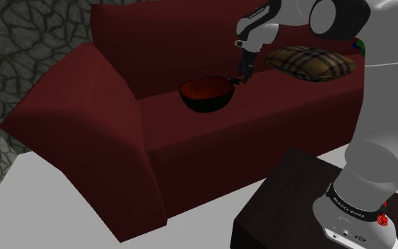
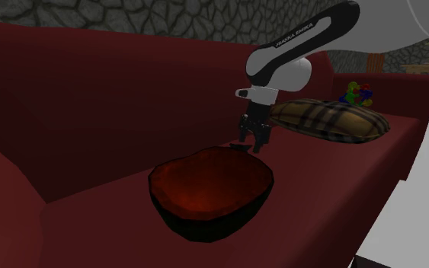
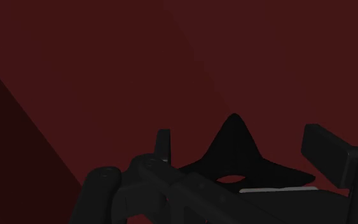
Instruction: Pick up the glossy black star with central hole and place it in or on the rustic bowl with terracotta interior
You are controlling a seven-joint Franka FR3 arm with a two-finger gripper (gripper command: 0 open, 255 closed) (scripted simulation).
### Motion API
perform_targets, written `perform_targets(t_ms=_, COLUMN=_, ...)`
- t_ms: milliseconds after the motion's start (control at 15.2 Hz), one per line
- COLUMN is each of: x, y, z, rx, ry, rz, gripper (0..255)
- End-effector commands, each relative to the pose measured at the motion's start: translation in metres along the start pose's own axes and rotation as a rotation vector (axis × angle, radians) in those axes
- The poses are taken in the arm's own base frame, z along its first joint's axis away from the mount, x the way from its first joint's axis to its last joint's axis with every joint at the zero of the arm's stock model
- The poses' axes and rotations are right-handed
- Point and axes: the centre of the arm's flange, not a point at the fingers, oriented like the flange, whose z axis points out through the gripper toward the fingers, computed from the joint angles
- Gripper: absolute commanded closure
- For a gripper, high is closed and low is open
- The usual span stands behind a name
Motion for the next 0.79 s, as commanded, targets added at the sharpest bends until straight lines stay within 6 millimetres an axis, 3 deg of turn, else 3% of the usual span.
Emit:
perform_targets(t_ms=0, x=0.0004, y=-0.0001, z=0.0018, rx=0.0, ry=0.0, rz=0.0, gripper=0)
perform_targets(t_ms=330, x=0.0003, y=-0.0001, z=0.0017, rx=0.0, ry=0.0, rz=0.0, gripper=0)
perform_targets(t_ms=396, x=0.0003, y=-0.0001, z=0.0017, rx=0.0, ry=0.0, rz=0.0, gripper=255)
perform_targets(t_ms=726, x=0.0007, y=-0.0007, z=0.0017, rx=0.0, ry=0.0, rz=0.0, gripper=255)
